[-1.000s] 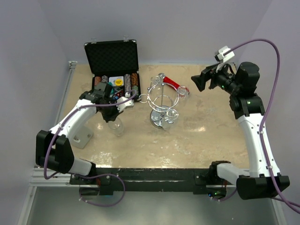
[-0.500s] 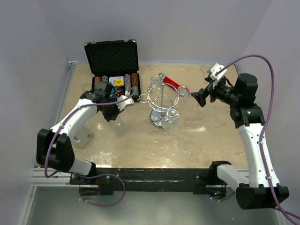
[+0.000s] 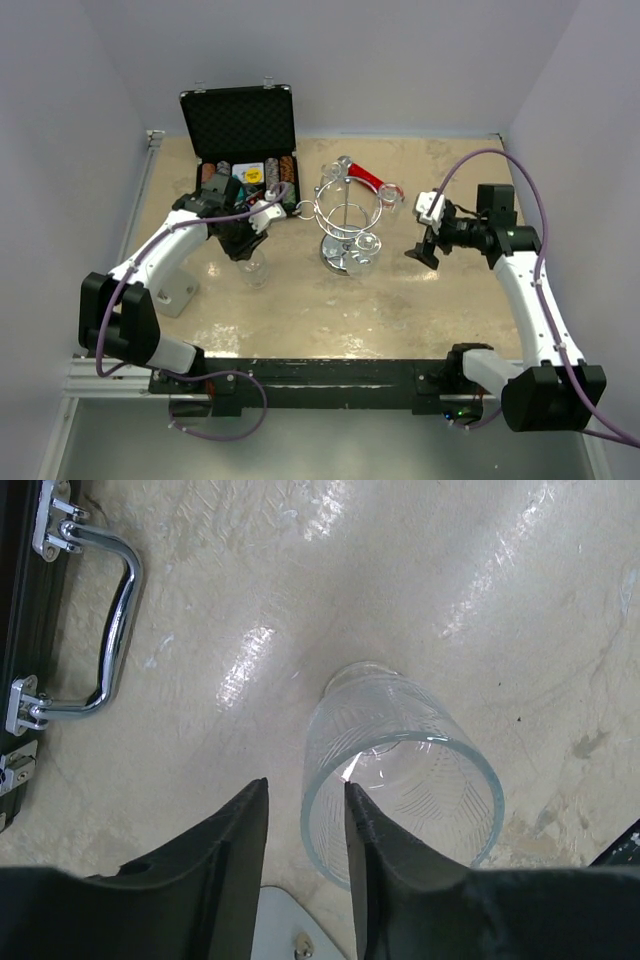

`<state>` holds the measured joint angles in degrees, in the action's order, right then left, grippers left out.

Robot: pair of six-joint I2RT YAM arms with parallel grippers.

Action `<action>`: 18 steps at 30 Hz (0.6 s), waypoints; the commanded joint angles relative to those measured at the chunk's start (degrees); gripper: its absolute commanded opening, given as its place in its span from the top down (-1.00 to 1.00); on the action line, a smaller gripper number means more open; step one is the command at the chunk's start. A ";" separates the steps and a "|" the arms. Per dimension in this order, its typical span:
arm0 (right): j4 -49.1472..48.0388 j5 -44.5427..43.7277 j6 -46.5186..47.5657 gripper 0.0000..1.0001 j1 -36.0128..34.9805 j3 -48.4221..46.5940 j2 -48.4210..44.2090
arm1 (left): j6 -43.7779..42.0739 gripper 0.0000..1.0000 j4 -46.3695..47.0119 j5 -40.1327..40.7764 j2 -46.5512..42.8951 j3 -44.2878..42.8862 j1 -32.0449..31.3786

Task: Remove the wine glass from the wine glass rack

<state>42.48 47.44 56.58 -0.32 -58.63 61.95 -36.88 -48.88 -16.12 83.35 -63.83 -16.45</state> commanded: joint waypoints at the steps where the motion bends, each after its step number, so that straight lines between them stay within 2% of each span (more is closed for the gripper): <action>1: 0.94 5.55 8.11 -0.96 -0.30 0.97 0.80 | 2.78 0.10 1.77 -1.11 -1.70 -2.08 0.19; 4: 1.38 5.82 10.84 -0.96 -3.01 1.67 1.50 | 2.35 -0.02 -0.85 -2.42 -2.40 -4.45 0.19; 11: -11.27 7.05 2.23 -0.96 -9.34 5.98 1.85 | -4.94 -0.48 -7.01 -7.61 -7.93 -8.32 0.54; 14: -12.33 9.33 1.52 -0.95 -11.72 6.42 3.52 | -8.90 -0.53 -8.95 -7.61 -9.43 -9.12 0.63; 18: -10.59 11.97 5.46 -0.96 -11.81 6.08 5.89 | -9.00 -0.54 -8.16 -8.58 -10.84 -8.59 0.63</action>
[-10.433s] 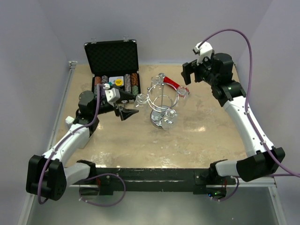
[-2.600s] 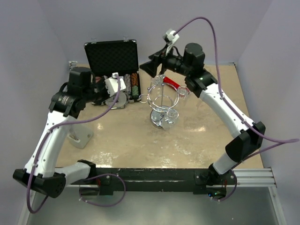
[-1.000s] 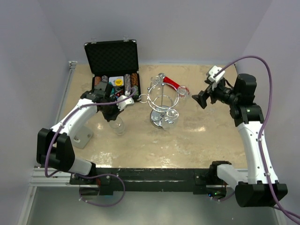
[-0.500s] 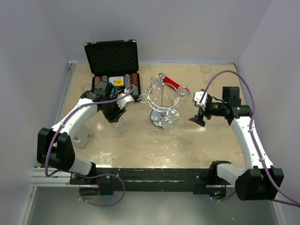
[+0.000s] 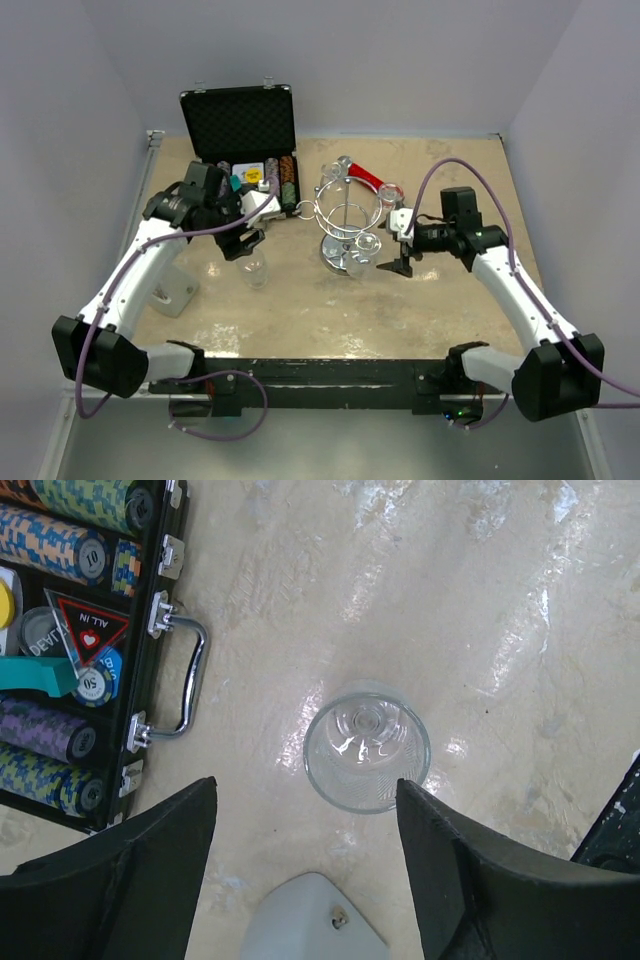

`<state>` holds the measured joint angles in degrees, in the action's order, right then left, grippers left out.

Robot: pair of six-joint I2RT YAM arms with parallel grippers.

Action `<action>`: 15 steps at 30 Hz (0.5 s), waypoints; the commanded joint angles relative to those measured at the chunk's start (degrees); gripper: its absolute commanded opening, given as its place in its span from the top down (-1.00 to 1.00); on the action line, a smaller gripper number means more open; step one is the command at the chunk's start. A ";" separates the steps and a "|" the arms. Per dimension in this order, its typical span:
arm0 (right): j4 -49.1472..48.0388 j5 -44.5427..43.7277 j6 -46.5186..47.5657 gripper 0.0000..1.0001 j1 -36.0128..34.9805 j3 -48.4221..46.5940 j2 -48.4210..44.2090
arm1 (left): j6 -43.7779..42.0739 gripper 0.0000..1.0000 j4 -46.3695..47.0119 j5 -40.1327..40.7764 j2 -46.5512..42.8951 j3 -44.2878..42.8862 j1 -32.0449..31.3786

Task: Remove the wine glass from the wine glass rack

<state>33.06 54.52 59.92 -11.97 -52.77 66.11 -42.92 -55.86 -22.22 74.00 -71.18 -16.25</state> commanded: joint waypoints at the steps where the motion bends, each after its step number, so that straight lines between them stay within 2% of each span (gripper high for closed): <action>1: 0.41 5.67 4.13 -0.96 -0.16 -0.31 2.88 | -2.70 -0.54 -0.58 -2.74 -1.66 -1.16 0.43; 5: 10.78 8.66 15.03 -0.91 -0.25 -3.03 10.16 | -1.30 -0.54 2.06 -2.92 -1.40 -2.21 0.08; 11: 5.88 18.41 7.85 -0.86 -0.42 -1.64 15.01 | -0.85 -0.53 4.44 -1.87 -1.14 -4.41 -0.10; 15: 7.54 21.59 10.38 -0.81 -0.43 -0.05 15.02 | -1.56 -0.53 4.44 -0.37 -1.14 -4.94 -0.10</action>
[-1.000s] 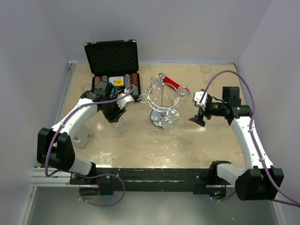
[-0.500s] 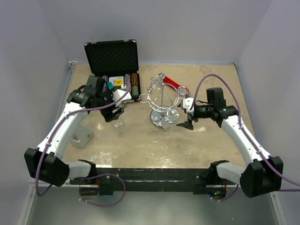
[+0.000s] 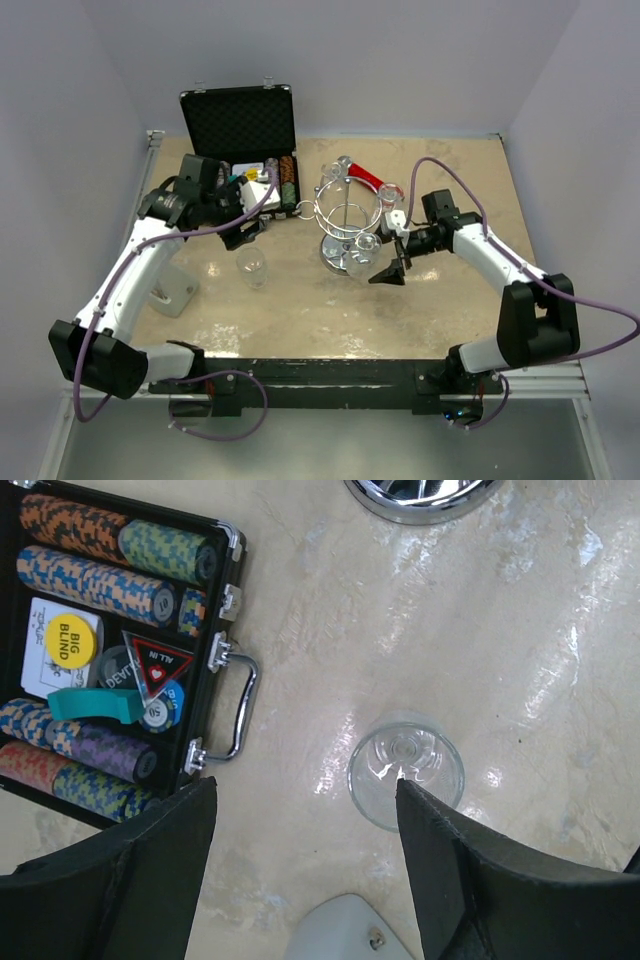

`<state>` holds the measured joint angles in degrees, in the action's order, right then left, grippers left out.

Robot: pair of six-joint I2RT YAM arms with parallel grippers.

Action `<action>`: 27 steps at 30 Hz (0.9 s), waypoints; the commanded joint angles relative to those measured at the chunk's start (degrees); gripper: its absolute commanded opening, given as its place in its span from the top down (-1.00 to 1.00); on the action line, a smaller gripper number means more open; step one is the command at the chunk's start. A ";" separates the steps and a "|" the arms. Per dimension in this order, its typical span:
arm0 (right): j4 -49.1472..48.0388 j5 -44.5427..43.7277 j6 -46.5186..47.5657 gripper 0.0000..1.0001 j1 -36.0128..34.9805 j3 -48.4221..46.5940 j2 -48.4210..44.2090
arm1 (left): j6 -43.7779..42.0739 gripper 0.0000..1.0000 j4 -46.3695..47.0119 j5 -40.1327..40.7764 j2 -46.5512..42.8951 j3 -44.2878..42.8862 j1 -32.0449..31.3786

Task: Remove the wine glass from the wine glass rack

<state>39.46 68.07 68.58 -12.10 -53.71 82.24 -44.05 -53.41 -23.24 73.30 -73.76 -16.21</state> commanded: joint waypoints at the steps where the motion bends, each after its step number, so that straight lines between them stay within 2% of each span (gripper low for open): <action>1: 1.06 8.56 1.74 -0.80 -0.29 1.50 -1.29 | -0.42 -0.53 1.99 1.09 -0.44 -2.44 -0.14; 9: -4.73 12.34 -2.38 -0.67 -0.21 4.58 -1.21 | -0.07 -0.52 0.15 3.20 0.79 -4.20 -0.14; 11: -3.44 13.05 -1.87 -0.67 -0.03 3.53 0.55 | -0.07 -0.52 -0.12 3.64 1.06 -4.64 -0.14; 14: 6.02 15.33 7.67 -0.67 0.41 0.64 4.32 | 0.11 -0.52 -0.29 3.73 1.50 -4.99 -0.14; 16: 19.60 17.43 22.04 -0.68 0.58 -2.00 9.49 | 0.37 -0.52 -0.29 3.73 1.76 -5.08 -0.14; 18: 19.42 19.80 21.60 -0.68 1.11 -2.80 12.67 | 0.90 -0.51 -0.12 3.47 2.02 -5.26 -0.14; 20: 19.34 20.52 23.70 -0.60 1.11 -2.80 12.60 | 1.07 -0.51 -0.29 3.29 2.20 -5.61 -0.14; 25: 19.34 20.70 24.33 -0.04 1.46 -2.19 11.46 | 0.64 -0.50 -0.38 3.38 2.20 -6.14 -0.14; 27: 19.42 20.43 24.50 0.03 2.42 -1.40 10.32 | 0.55 -0.51 -0.12 3.03 2.46 -6.05 -0.14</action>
<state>55.90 82.21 88.99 -10.83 -54.96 95.57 -43.94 -53.95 -19.70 75.44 -77.56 -16.21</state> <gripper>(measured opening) 0.667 0.756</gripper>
